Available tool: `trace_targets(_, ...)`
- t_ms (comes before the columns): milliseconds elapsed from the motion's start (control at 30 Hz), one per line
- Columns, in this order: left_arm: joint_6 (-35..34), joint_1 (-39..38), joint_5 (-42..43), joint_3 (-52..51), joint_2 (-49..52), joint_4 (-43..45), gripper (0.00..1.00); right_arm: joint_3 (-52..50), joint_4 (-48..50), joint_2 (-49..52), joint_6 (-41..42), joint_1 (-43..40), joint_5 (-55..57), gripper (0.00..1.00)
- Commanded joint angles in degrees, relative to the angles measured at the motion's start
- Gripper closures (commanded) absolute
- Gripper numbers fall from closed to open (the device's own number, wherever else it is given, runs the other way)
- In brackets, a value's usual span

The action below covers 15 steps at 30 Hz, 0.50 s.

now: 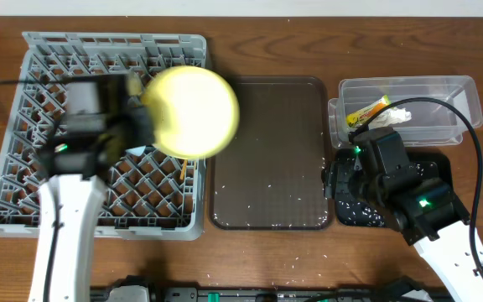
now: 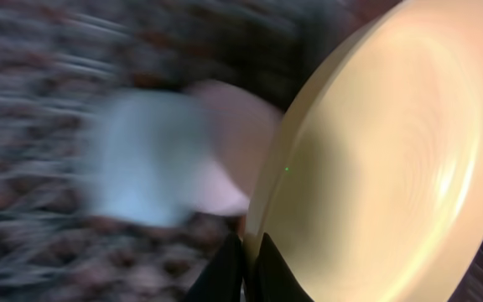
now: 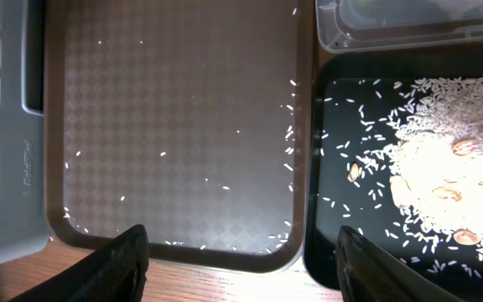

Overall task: Sort waste into correct bins and load items into the dishwasher
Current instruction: 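Stand the yellow plate upright in the rack with the left gripper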

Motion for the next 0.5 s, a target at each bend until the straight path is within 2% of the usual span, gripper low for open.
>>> trace_targets(0, 3.2, 6.5, -11.8, 0.2, -2.4, -0.1, 0.93, 0.2, 0.3, 0.0, 0.3, -0.7, 1.6, 0.30)
trace_targets(100, 3.3, 11.1, -12.2, 0.2, -2.6, 0.9, 0.92, 0.2, 0.3, 0.0, 0.2, -0.7, 3.2, 0.29)
trace_targets(200, 4.5, 12.3, -12.0, 0.1, -2.3, 1.6, 0.93, 0.2, 0.3, 0.0, 0.1, -0.7, 4.3, 0.28)
trace_targets(367, 6.4, 9.0, -13.1, 0.1, -1.7, 1.6, 0.93, 0.2, 0.9, 0.0, 0.1, -0.7, 5.0, 0.27)
trace_targets(467, 6.6, 5.7, -18.9, 0.0, -1.7, -0.2, 0.93, 0.2, 0.9, 0.0, 0.1, -0.7, 5.4, 0.27)
